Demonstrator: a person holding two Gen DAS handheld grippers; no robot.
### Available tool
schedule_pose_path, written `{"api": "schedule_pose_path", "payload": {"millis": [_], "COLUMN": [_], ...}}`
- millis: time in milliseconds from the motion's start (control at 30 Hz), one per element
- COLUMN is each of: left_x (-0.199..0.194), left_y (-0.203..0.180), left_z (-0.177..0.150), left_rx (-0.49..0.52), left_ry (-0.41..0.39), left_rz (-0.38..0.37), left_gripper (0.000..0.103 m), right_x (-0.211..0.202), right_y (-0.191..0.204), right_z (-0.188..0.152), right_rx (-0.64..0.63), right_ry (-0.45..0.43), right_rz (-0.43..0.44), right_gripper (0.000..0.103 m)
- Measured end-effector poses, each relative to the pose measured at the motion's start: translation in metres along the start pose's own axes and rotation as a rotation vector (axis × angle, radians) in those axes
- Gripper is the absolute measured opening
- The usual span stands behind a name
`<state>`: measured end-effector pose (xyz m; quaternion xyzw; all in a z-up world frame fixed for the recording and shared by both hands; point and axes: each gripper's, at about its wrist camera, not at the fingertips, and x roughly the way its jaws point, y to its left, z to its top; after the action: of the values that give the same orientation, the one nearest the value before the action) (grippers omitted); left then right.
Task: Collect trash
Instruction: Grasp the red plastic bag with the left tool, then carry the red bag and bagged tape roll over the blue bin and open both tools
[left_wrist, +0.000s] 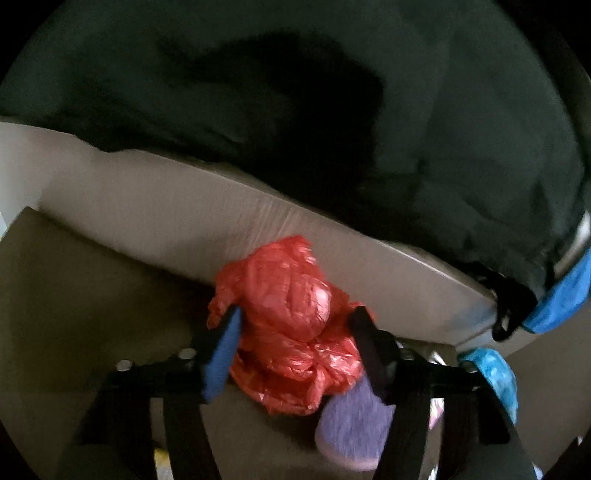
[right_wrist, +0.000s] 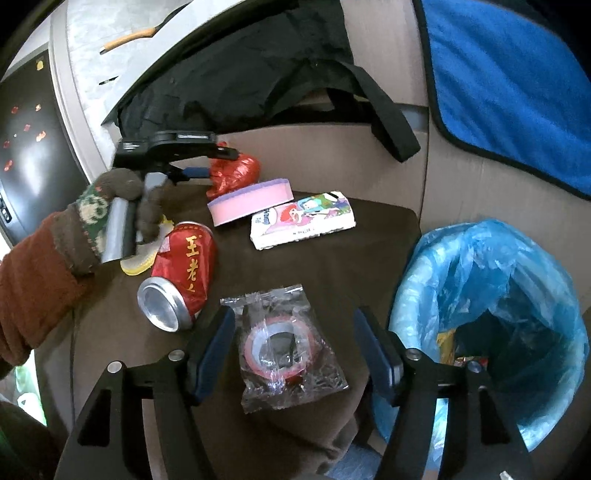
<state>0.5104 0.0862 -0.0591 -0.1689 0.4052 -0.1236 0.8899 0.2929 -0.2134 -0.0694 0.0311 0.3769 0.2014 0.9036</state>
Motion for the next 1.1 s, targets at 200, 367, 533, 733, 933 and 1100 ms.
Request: {"api": "schedule_pose_path", "payload": {"millis": [200,367,533,733,933,1100], "left_x": [-0.081,-0.161,-0.198,-0.206,-0.204,-0.202], "left_y": [0.006,0.001,0.005,0.008,0.013,0.007], "left_z": [-0.030,-0.065,-0.094,-0.116,-0.122,-0.125], "left_rx": [0.016,0.048,0.056,0.025,0.004,0.015], "left_ry": [-0.123,-0.246,-0.254,-0.227,-0.202,-0.195], "left_rz": [-0.031,0.006,0.013,0.022,0.019,0.020], "left_gripper": [0.054,0.054,0.054,0.054,0.054,0.054], "right_x": [0.002,0.003,0.016,0.032,0.044,0.044], "right_y": [0.014,0.023,0.035,0.026,0.022,0.023], "right_z": [-0.007,-0.012,-0.019,-0.024,-0.023,-0.023], "right_rx": [-0.042,-0.102,-0.249,-0.294,-0.289,-0.279], "right_ry": [0.023,0.045,0.071,0.057,0.093,0.100], "right_rz": [0.017,0.037,-0.005,-0.014,0.044,0.042], "right_gripper": [0.064,0.064,0.064,0.064,0.067,0.061]}}
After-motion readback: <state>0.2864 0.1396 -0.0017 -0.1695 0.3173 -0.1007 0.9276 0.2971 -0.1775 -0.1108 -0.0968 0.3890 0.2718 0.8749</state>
